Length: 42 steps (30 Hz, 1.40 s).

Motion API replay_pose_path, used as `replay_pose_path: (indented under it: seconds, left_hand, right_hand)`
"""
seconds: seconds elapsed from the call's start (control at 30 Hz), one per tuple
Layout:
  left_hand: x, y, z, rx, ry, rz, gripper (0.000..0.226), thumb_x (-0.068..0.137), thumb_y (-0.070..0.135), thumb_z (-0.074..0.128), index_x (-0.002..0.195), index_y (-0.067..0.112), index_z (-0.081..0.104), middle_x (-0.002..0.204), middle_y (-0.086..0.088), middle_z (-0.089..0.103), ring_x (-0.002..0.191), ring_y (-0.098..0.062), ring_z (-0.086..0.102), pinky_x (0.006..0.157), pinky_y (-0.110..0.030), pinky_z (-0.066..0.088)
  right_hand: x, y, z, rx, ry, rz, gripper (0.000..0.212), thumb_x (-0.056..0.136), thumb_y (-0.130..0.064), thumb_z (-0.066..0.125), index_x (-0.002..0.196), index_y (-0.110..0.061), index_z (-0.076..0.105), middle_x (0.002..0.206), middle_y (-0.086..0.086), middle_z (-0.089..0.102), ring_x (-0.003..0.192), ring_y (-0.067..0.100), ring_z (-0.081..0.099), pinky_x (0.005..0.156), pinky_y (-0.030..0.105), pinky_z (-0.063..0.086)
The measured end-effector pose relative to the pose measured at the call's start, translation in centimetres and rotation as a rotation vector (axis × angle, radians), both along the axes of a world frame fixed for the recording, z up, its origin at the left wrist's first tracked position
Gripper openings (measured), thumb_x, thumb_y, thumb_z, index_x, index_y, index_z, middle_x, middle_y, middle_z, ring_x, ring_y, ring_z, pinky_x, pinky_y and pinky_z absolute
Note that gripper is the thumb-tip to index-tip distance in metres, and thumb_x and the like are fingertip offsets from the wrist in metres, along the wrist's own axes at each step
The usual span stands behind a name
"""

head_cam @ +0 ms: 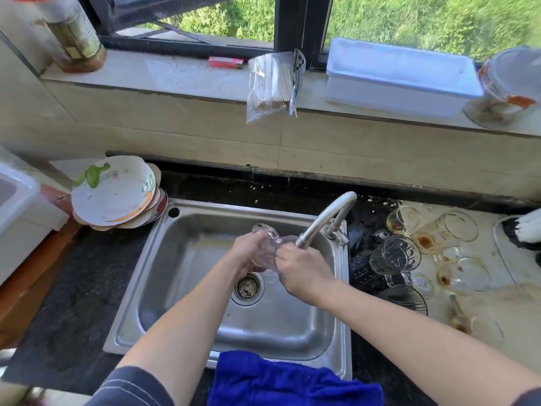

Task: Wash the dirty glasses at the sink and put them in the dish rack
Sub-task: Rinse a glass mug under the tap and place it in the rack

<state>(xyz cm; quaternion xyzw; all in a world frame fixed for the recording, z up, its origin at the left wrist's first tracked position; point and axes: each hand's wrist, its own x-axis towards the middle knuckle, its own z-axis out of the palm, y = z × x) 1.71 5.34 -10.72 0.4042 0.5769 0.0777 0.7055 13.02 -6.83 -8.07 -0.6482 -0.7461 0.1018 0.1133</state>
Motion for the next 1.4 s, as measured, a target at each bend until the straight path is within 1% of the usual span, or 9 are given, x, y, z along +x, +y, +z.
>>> replay_pose_path:
  seconds: [0.13, 0.23, 0.53, 0.7, 0.8, 0.9, 1.1, 1.23, 1.4]
  left_hand:
    - [-1.2, 1.9, 0.4, 0.031, 0.089, -0.042, 0.023, 0.087, 0.033, 0.060, 0.091, 0.011, 0.066, 0.093, -0.013, 0.069, 0.076, -0.029, 0.063, 0.060, -0.034, 0.051]
    - [-0.7, 1.2, 0.8, -0.005, 0.123, -0.107, 0.025, 0.086, 0.032, 0.059, 0.093, 0.010, 0.065, 0.088, -0.014, 0.068, 0.068, -0.028, 0.063, 0.059, -0.034, 0.053]
    - [-0.8, 1.3, 1.6, 0.031, 0.255, -0.379, 0.028, 0.080, 0.034, 0.059, 0.094, 0.010, 0.065, 0.095, -0.013, 0.066, 0.073, -0.028, 0.064, 0.052, -0.032, 0.053]
    - [-2.2, 0.7, -1.2, -0.205, -0.026, -0.265, 0.057, 0.081, 0.060, 0.060, 0.113, 0.012, 0.064, 0.108, -0.015, 0.068, 0.087, -0.031, 0.066, 0.078, -0.038, 0.055]
    - [-1.3, -1.7, -2.8, -0.343, -0.298, -0.016, 0.052, 0.087, 0.049, 0.056, 0.115, 0.006, 0.060, 0.099, -0.013, 0.069, 0.075, -0.024, 0.066, 0.067, -0.032, 0.054]
    - [-0.9, -1.5, -3.2, -0.308, -0.272, 0.040, 0.039, 0.091, 0.044, 0.053, 0.099, 0.009, 0.066, 0.090, -0.012, 0.068, 0.069, -0.023, 0.065, 0.064, -0.030, 0.050]
    - [0.0, -0.5, -2.9, -0.293, -0.130, 0.004, 0.039, 0.082, 0.046, 0.060, 0.097, 0.010, 0.064, 0.085, -0.009, 0.062, 0.066, -0.022, 0.058, 0.064, -0.028, 0.047]
    - [-1.4, 1.8, -3.3, -0.213, -0.015, 0.011, 0.055, 0.067, 0.046, 0.071, 0.107, 0.009, 0.062, 0.116, -0.014, 0.058, 0.084, -0.029, 0.060, 0.061, -0.036, 0.053]
    - [-0.8, 0.7, -2.2, -0.290, 0.002, -0.112, 0.040, 0.076, 0.043, 0.065, 0.100, 0.012, 0.062, 0.093, -0.009, 0.065, 0.069, -0.024, 0.061, 0.058, -0.031, 0.052]
  right_hand:
    - [1.1, -1.3, -0.5, 0.051, 0.027, 0.132, 0.040, 0.082, -0.010, 0.049, 0.116, -0.016, 0.069, 0.114, 0.002, 0.071, 0.109, 0.021, 0.065, 0.082, 0.033, 0.056]
    - [0.4, -0.2, 0.1, 0.048, 0.021, 0.093, 0.039, 0.077, -0.012, 0.041, 0.099, -0.011, 0.072, 0.101, 0.004, 0.072, 0.099, 0.024, 0.067, 0.068, 0.036, 0.059]
    - [0.0, -1.2, -0.2, 0.060, -0.022, 0.139, 0.022, 0.068, -0.005, 0.068, 0.089, -0.009, 0.072, 0.089, 0.004, 0.070, 0.084, 0.025, 0.067, 0.059, 0.033, 0.056]
    - [0.4, -1.0, -0.1, -0.194, 0.131, -0.167, 0.030, 0.096, -0.041, 0.050, 0.111, -0.024, 0.070, 0.107, -0.004, 0.069, 0.100, 0.018, 0.063, 0.081, 0.037, 0.052]
    - [-0.6, -1.1, 0.8, -0.149, 0.270, -0.276, 0.026, 0.096, -0.034, 0.053, 0.116, -0.031, 0.070, 0.112, -0.006, 0.072, 0.104, 0.017, 0.063, 0.088, 0.035, 0.049]
    - [-0.2, -2.5, 0.8, -0.173, 0.311, -0.183, 0.027, 0.095, -0.027, 0.056, 0.118, -0.026, 0.070, 0.112, -0.005, 0.071, 0.104, 0.016, 0.062, 0.087, 0.034, 0.049]
    - [0.7, -1.4, 0.0, -0.097, 0.012, -0.028, 0.032, 0.088, -0.018, 0.055, 0.118, -0.013, 0.065, 0.116, 0.001, 0.066, 0.111, 0.021, 0.061, 0.081, 0.038, 0.056]
    - [2.3, -2.9, -0.2, -0.016, 0.067, 0.125, 0.037, 0.076, -0.004, 0.069, 0.111, -0.013, 0.070, 0.114, 0.002, 0.070, 0.109, 0.019, 0.065, 0.086, 0.033, 0.056]
    - [0.4, -1.3, -0.5, -0.063, -0.028, 0.066, 0.036, 0.084, -0.012, 0.054, 0.117, -0.016, 0.067, 0.112, 0.000, 0.066, 0.110, 0.020, 0.059, 0.071, 0.036, 0.058]
